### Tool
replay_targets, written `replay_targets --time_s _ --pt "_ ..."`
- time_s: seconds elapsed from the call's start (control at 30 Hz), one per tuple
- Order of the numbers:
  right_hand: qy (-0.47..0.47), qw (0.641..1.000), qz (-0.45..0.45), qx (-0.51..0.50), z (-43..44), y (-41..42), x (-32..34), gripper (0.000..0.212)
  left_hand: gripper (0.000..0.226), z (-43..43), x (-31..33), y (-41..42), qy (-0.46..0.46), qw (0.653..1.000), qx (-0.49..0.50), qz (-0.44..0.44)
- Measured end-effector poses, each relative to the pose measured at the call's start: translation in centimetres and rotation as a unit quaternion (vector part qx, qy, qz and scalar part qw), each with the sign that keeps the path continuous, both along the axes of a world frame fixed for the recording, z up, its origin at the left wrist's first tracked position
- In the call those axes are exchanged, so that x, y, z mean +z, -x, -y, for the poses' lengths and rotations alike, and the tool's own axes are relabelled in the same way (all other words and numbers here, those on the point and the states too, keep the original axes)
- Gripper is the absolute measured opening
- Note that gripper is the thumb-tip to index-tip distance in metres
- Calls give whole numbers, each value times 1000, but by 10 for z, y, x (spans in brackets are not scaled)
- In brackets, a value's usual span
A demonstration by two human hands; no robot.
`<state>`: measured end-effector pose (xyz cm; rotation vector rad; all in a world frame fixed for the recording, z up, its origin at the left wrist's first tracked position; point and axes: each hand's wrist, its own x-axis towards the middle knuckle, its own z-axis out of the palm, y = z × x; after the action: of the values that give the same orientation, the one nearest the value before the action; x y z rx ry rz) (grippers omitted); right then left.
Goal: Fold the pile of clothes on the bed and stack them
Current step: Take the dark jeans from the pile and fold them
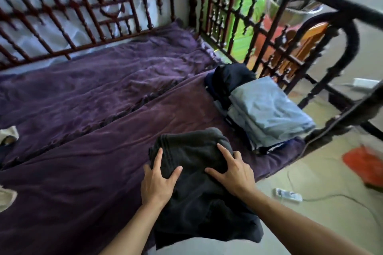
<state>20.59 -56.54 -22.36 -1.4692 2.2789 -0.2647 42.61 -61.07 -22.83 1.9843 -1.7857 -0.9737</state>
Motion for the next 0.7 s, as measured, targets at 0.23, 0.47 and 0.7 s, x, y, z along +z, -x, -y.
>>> replay_targets --time_s 0.23,0.47,0.7 --pt "80 996 -13 -34 23 128 58 89 83 43 61 129 48 998 -33 -30" --pt "129 990 -42 -25 102 228 97 89 82 116 95 222 86 995 -29 -45" --pt "96 993 -67 13 194 320 116 87 81 190 98 309 78 994 -21 -70"
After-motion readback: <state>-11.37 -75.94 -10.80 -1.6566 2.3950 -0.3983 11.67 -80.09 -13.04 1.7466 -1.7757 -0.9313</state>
